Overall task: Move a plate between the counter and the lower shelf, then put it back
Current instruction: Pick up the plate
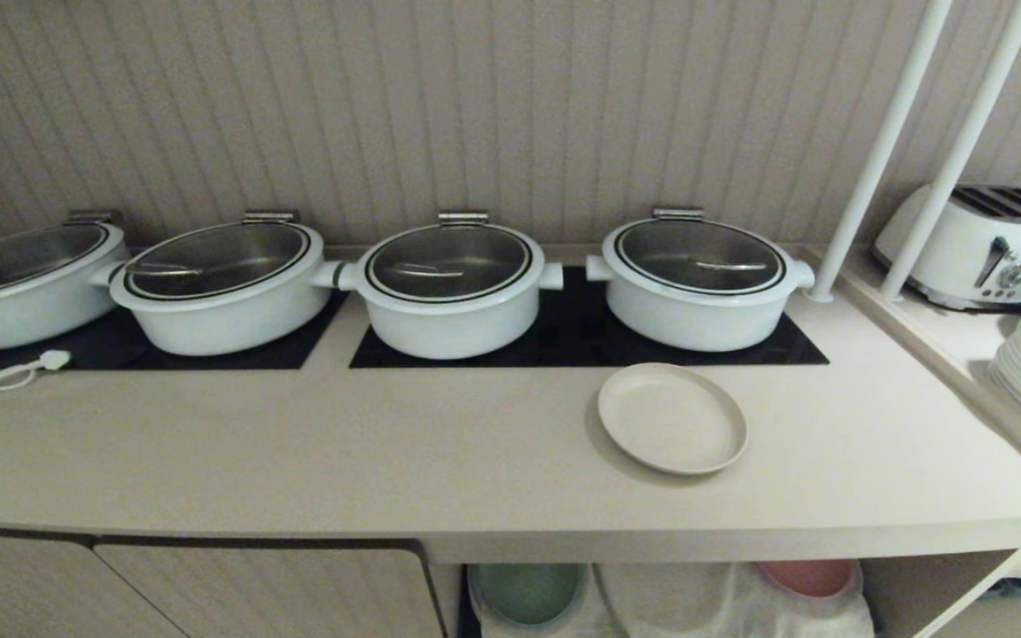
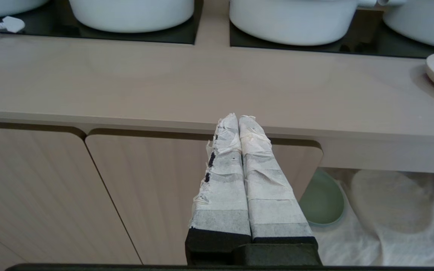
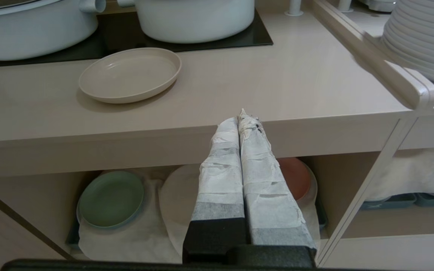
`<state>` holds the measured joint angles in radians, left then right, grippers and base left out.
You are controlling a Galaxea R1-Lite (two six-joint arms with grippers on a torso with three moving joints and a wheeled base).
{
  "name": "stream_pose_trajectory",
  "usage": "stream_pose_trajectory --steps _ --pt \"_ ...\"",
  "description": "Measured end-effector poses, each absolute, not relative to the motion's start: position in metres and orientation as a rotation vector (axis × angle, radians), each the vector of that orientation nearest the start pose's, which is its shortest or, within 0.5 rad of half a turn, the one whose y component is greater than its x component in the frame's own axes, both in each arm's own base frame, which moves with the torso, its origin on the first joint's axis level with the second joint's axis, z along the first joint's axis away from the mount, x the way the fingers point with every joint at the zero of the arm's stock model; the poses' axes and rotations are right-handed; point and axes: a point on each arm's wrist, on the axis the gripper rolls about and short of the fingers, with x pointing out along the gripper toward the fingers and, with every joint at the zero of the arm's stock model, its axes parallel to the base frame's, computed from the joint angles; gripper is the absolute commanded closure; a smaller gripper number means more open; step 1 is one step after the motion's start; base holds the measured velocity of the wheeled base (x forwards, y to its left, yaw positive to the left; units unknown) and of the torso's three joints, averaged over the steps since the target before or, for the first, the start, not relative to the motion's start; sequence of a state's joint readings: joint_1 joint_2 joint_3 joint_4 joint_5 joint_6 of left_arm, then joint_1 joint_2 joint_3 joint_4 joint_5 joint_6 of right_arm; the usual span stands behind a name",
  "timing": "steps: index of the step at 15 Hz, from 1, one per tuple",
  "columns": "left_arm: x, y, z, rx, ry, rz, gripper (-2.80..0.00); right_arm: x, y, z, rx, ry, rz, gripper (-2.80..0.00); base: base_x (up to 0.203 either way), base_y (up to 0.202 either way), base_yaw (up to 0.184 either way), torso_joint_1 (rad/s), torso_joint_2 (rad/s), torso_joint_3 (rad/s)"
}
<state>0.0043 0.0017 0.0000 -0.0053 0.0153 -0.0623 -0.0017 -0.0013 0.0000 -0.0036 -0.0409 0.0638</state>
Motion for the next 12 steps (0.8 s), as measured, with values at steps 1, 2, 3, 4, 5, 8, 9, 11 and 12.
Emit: stream_pose_trajectory --steps 1,2,3,4,5,8,9,11,12 --pt "-0.0227 0.0002 0.076 -0.062 -0.004 0.02 0.0 -0.0229 -0.0009 0.0758 0.064 -0.006 -0.042 0.0 0.0 0.0 0.0 0.0 0.0 0.0" --pt "-0.0227 0.0002 0.0762 -0.063 -0.005 0.02 0.0 -0.0229 -0.0009 0.0758 0.064 -0.006 -0.043 0.0 0.0 0.0 0.0 0.0 0.0 0.0" --pt "-0.0227 0.0002 0.0761 -0.062 -0.005 0.019 0.0 -0.0229 -0.0009 0.0758 0.064 -0.006 -0.042 0.0 0.0 0.0 0.0 0.0 0.0 0.0" --pt "-0.0227 0.0003 0.0761 -0.062 -0.005 0.018 0.0 -0.0229 -0.0009 0.0758 0.064 -0.006 -0.043 0.0 0.0 0.0 0.0 0.0 0.0 0.0" --pt "-0.0227 0.0002 0.0761 -0.062 -0.005 0.021 0.0 -0.0229 -0.0009 0.0757 0.064 -0.005 -0.041 0.0 0.0 0.0 0.0 0.0 0.0 0.0" --pt "-0.0227 0.0002 0.0761 -0.062 -0.004 0.019 0.0 -0.0229 -0.0009 0.0758 0.064 -0.006 -0.043 0.0 0.0 0.0 0.0 0.0 0.0 0.0" --pt "-0.0227 0.0002 0.0761 -0.062 -0.004 0.02 0.0 -0.0229 -0.0009 0.0758 0.064 -0.006 -0.042 0.0 0.0 0.0 0.0 0.0 0.0 0.0" --pt "-0.0227 0.0003 0.0761 -0.062 -0.004 0.018 0.0 -0.0229 -0.0009 0.0758 0.064 -0.006 -0.044 0.0 0.0 0.0 0.0 0.0 0.0 0.0" --pt "-0.0227 0.0002 0.0761 -0.062 -0.005 0.018 0.0 -0.0229 -0.0009 0.0758 0.065 -0.006 -0.043 0.0 0.0 0.0 0.0 0.0 0.0 0.0"
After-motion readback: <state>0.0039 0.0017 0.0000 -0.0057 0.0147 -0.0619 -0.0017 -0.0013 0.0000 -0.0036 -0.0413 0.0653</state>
